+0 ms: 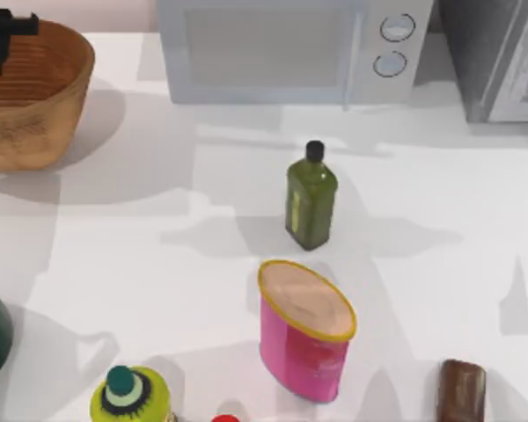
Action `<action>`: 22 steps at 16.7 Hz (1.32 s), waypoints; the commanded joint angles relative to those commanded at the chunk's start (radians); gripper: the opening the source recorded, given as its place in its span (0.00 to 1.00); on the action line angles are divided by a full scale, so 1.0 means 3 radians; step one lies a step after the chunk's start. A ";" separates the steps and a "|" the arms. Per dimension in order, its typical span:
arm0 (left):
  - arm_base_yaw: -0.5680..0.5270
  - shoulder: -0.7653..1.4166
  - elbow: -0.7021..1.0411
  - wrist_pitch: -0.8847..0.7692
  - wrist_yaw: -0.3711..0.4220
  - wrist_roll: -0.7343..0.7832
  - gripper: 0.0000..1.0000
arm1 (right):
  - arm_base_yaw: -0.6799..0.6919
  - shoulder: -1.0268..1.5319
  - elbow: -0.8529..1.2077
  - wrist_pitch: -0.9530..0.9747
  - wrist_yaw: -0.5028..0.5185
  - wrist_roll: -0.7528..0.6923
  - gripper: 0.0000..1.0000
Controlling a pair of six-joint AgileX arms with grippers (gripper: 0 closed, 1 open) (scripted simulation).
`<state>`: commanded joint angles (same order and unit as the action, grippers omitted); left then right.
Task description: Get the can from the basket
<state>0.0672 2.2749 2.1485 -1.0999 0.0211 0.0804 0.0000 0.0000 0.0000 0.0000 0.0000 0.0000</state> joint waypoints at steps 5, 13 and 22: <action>-0.0110 -0.1705 -0.1240 0.0784 -0.0153 -0.0124 0.00 | 0.0000 0.0000 0.0000 0.0000 0.0000 0.0000 1.00; -0.0248 -0.5139 -0.4258 0.2310 -0.0243 -0.0257 0.00 | 0.0000 0.0000 0.0000 0.0000 0.0000 0.0000 1.00; -0.0264 -0.7314 -0.6855 0.3501 -0.0090 -0.0277 0.00 | 0.0000 0.0000 0.0000 0.0000 0.0000 0.0000 1.00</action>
<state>-0.0119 0.0808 0.0920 -0.0496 -0.0060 -0.0027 0.0000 0.0000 0.0000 0.0000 0.0000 0.0000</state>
